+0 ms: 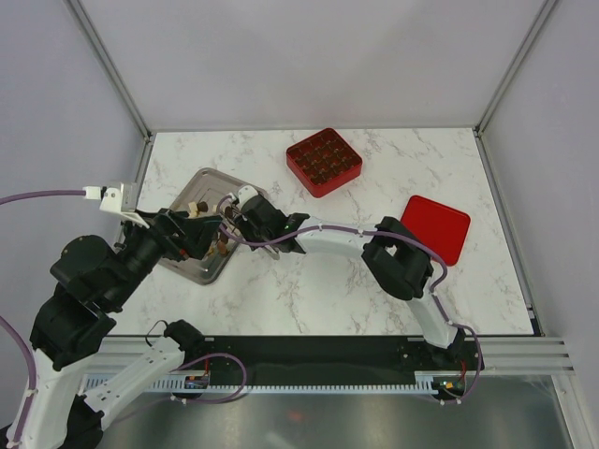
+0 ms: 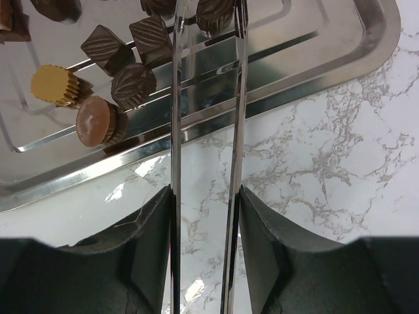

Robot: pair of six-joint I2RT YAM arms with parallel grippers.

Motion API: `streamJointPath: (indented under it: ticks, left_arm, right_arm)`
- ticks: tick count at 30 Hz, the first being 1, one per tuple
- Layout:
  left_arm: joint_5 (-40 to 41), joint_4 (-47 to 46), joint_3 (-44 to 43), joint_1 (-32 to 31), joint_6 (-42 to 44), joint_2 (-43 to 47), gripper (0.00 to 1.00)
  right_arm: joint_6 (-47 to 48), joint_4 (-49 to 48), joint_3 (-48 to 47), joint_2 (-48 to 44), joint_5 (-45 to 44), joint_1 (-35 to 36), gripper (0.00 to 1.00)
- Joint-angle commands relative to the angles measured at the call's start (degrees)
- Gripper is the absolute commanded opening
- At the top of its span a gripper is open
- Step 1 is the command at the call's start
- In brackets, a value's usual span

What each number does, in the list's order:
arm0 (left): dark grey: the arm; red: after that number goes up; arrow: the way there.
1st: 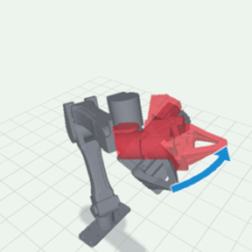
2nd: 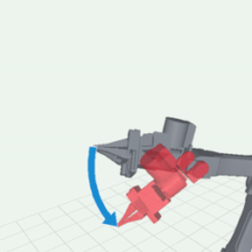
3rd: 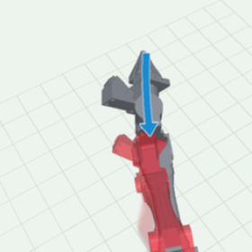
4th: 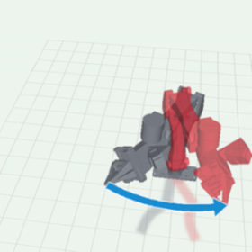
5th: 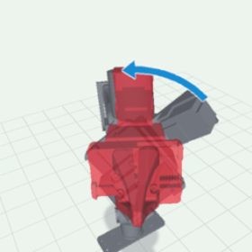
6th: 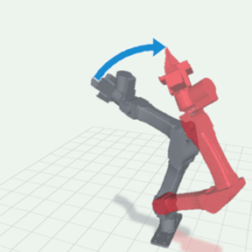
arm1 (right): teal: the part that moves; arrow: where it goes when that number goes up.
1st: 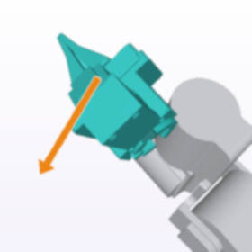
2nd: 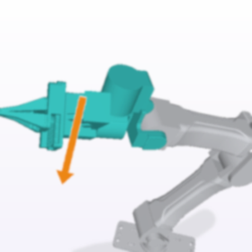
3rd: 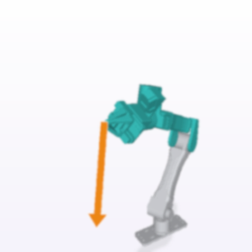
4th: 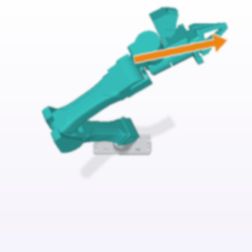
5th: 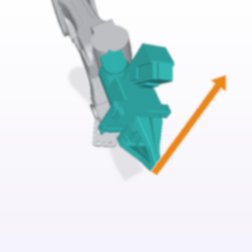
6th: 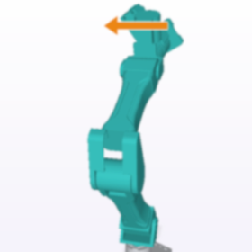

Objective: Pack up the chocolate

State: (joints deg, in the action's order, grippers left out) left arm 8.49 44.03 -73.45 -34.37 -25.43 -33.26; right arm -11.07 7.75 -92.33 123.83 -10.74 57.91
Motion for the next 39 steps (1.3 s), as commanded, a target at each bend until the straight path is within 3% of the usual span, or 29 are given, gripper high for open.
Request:
streamJointPath:
  ticks: [1, 6, 11, 17, 26, 33, 39]
  left_arm:
    - [0.91, -0.52, -0.99, 0.09, 0.91, -0.49, 1.00]
    - [1.09, -0.61, -0.64, 0.09, 0.73, -0.58, 1.00]
    - [2.58, -0.79, 0.94, 0.09, 1.43, -1.28, 1.00]
    - [5.74, -0.96, 4.36, 0.09, 2.58, -2.25, 1.00]
    - [10.14, -2.98, 10.43, 0.09, 4.42, -2.52, 1.00]
    - [12.25, -4.48, 16.40, 0.09, 5.65, -1.55, 1.00]
    - [13.74, -4.92, 21.06, 0.09, 6.71, -1.46, 1.00]
  right_arm:
    - [0.09, -0.89, -3.64, 1.24, -1.12, 0.10, 0.50]
    - [0.00, -0.80, -3.82, 1.59, -1.12, 0.01, 0.50]
    - [-0.09, -0.28, -3.56, 0.89, -2.61, 0.01, 0.43]
    - [-0.79, 0.60, -2.06, -3.68, -3.06, -0.52, 0.35]
    - [-2.20, 2.80, 0.66, -12.12, -1.13, -3.85, 0.31]
    - [0.52, 5.26, 0.06, -17.48, -2.97, -12.62, 0.31]
    - [2.81, 7.10, -5.13, -14.33, -3.76, -21.16, 0.31]
